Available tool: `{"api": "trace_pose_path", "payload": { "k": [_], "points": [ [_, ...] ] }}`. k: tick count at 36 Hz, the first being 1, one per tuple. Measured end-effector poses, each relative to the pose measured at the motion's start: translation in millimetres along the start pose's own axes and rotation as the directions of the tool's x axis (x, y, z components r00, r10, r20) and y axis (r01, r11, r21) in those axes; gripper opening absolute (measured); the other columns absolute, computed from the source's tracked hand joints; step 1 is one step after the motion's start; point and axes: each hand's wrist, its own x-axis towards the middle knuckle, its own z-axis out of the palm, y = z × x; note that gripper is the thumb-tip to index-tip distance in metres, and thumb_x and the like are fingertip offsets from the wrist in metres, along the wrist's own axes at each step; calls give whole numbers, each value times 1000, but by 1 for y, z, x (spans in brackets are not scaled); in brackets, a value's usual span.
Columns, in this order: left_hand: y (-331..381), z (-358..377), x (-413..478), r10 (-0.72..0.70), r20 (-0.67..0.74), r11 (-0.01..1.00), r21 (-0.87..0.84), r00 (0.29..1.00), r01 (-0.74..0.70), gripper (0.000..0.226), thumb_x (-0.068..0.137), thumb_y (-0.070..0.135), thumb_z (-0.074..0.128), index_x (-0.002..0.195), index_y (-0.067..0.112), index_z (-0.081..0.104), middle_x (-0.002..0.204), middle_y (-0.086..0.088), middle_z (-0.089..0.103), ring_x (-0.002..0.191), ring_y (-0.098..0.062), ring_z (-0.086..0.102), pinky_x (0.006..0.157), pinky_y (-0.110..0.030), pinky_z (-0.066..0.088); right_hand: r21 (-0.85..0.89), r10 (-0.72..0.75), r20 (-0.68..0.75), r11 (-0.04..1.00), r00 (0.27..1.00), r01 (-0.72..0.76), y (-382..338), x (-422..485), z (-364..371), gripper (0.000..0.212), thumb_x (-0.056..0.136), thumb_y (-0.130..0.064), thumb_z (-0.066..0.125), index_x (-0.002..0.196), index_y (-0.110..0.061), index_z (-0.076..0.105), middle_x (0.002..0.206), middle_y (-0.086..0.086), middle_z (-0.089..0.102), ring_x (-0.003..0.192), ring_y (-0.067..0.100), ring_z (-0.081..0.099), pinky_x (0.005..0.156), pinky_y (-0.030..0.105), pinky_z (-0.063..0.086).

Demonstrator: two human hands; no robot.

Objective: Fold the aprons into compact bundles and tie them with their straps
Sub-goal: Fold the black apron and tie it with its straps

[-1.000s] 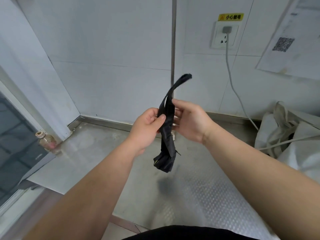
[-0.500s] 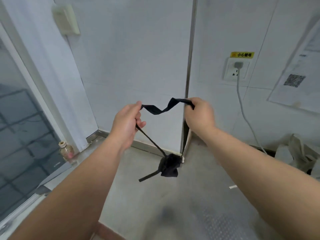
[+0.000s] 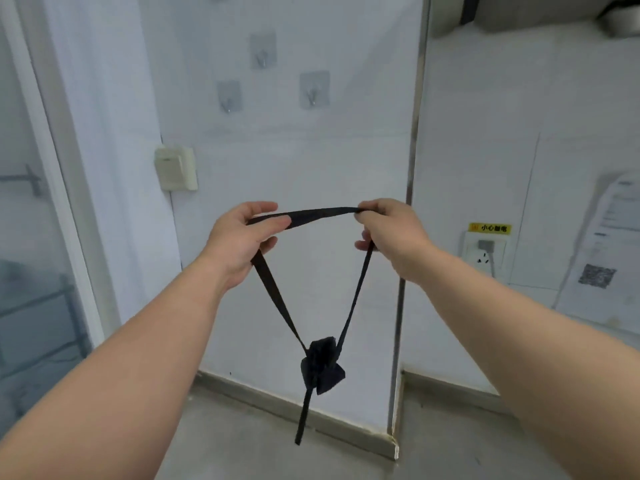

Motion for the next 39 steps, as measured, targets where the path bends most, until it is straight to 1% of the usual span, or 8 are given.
{"api": "trace_pose_path", "payload": {
  "k": [5, 9, 15, 19, 25, 32, 36, 39],
  "points": [
    [41, -10, 38, 88, 164, 994, 53, 983, -98, 17, 83, 12, 69, 98, 16, 65, 75, 6, 54, 47, 0, 48, 59, -21, 42, 29, -106, -106, 994, 989, 110, -58, 26, 16, 16, 91, -13, 53, 78, -18, 58, 66, 2, 44, 60, 16, 44, 49, 25, 45],
    [67, -24, 71, 156, 264, 981, 73, 952, -181, 30, 80, 5, 70, 101, 23, 59, 74, 4, 57, 56, -8, 49, 59, -21, 41, 72, -141, -188, 985, 972, 157, -86, 50, 23, 8, 89, -11, 54, 84, -17, 52, 70, 2, 46, 55, 14, 42, 46, 24, 35],
    [89, -15, 111, 245, 84, 968, -78, 966, -238, 11, 90, 14, 57, 84, 21, 52, 83, 3, 53, 56, -9, 44, 63, -25, 51, 70, -157, -187, 983, 970, 172, -107, 70, 37, 27, 88, -8, 58, 70, -15, 40, 70, 3, 46, 53, 14, 42, 43, 24, 33],
    [96, -9, 131, 240, 107, 959, -178, 965, -219, 19, 90, 4, 48, 85, 22, 50, 85, 0, 61, 55, -10, 47, 63, -24, 52, 128, -158, -225, 973, 962, 190, -116, 83, 44, 30, 87, -7, 60, 67, -17, 41, 69, 2, 45, 51, 14, 40, 40, 22, 31],
    [89, -6, 160, 303, 150, 951, -105, 941, -289, 27, 88, 0, 51, 77, 25, 50, 86, -2, 61, 56, -8, 42, 53, -19, 44, 53, -187, -306, 976, 933, 212, -119, 103, 49, 20, 87, -10, 62, 75, -17, 48, 70, 2, 45, 54, 14, 40, 47, 24, 36],
    [86, 7, 196, 432, 155, 873, 174, 888, -455, 35, 88, 0, 44, 71, 25, 61, 71, 6, 55, 60, -12, 43, 66, -28, 41, -285, -377, -392, 917, 839, 279, -111, 138, 46, 19, 89, -18, 61, 75, -21, 49, 81, 1, 53, 63, 18, 50, 46, 24, 46],
    [91, 17, 211, 480, 146, 839, 212, 865, -501, 25, 89, 6, 46, 91, 20, 67, 67, 5, 51, 57, -15, 44, 51, -19, 36, -494, -525, -384, 812, 760, 311, -115, 156, 47, 18, 88, -20, 57, 73, -23, 48, 75, -5, 51, 74, 22, 54, 68, 36, 54],
    [95, 27, 220, 511, 143, 827, 186, 848, -530, 17, 91, 11, 51, 97, 21, 63, 71, 10, 54, 57, -8, 47, 45, -10, 38, -678, -606, -356, 691, 712, 249, -119, 171, 48, 7, 89, -17, 50, 82, -17, 50, 82, -2, 53, 80, 21, 50, 65, 28, 41]
  ]
}}
